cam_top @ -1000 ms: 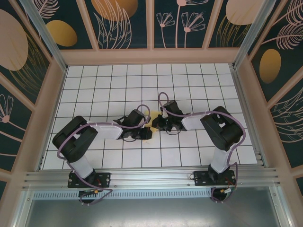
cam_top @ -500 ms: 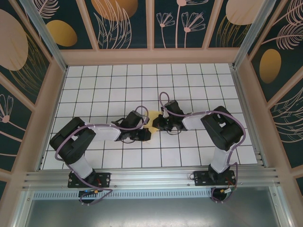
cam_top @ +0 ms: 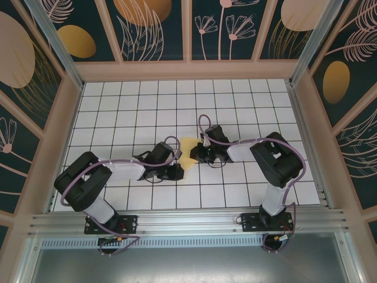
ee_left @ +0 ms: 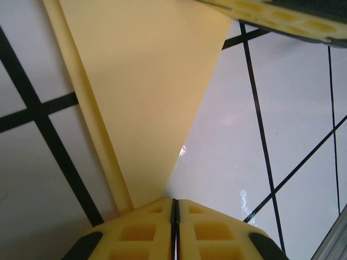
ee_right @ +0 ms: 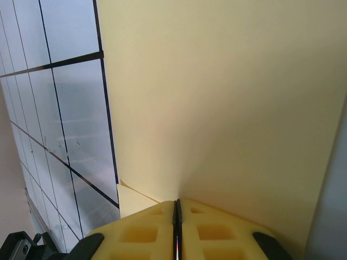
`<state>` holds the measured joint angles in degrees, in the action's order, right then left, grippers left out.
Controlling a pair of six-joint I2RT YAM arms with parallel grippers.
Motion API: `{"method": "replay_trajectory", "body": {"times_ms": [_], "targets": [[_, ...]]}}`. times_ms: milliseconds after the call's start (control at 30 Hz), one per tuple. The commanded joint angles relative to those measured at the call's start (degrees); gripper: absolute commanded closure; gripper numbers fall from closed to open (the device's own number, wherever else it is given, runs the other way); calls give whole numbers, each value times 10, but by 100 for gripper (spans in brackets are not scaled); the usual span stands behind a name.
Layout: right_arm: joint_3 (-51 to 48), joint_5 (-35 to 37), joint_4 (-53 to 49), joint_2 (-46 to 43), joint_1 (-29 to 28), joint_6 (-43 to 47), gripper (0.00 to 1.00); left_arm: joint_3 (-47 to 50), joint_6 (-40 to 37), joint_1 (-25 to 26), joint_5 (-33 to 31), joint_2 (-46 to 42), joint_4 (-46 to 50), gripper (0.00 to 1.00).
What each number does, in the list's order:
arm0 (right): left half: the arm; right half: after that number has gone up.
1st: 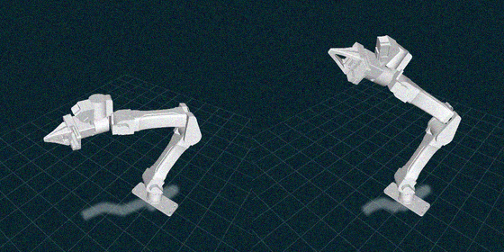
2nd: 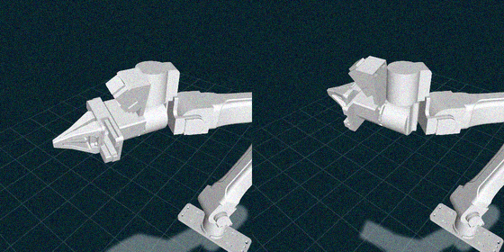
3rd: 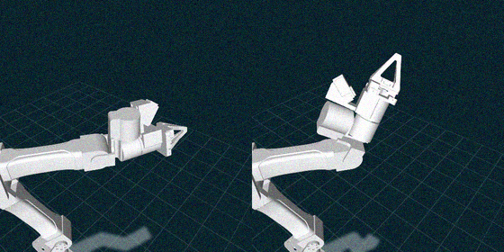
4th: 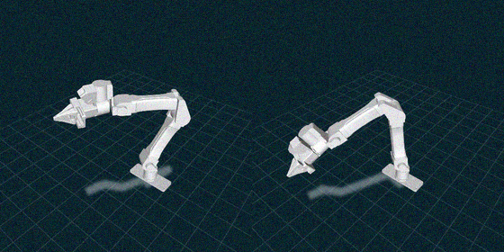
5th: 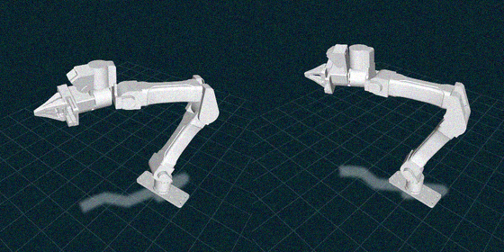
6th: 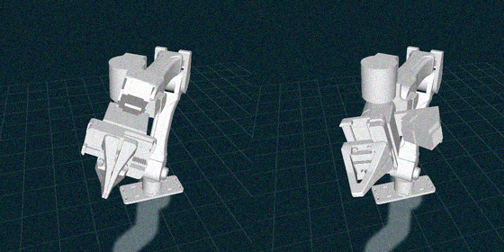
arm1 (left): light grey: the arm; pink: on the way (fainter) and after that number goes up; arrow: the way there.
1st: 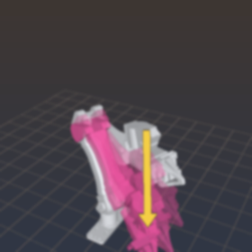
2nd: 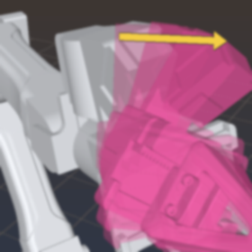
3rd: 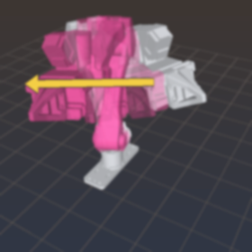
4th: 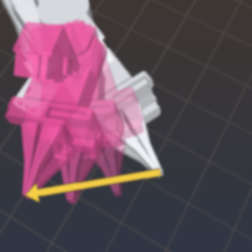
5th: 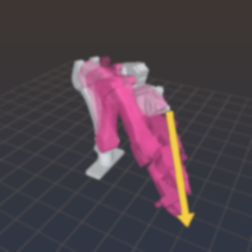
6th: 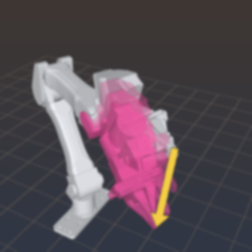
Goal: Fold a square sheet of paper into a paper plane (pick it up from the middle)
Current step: Third fold the triangle at the center of the table.
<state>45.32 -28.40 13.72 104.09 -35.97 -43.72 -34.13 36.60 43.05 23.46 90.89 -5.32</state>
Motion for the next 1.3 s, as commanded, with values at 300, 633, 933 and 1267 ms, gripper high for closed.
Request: {"method": "replay_trajectory", "body": {"times_ms": [300,633,933,1267], "targets": [[3,13,-36,3,9,26,87,12,18,-1,-13,-111,90,84],[25,27,-72,-76,6,39,85,-67,11,-1,-29,-42,8,84],[-10,26,-66,-116,-5,23,84,-80,-1,-1,-91,19,6,90],[-22,37,-21,-78,-38,-22,85,-70,-11,-1,-111,50,23,93]]}}
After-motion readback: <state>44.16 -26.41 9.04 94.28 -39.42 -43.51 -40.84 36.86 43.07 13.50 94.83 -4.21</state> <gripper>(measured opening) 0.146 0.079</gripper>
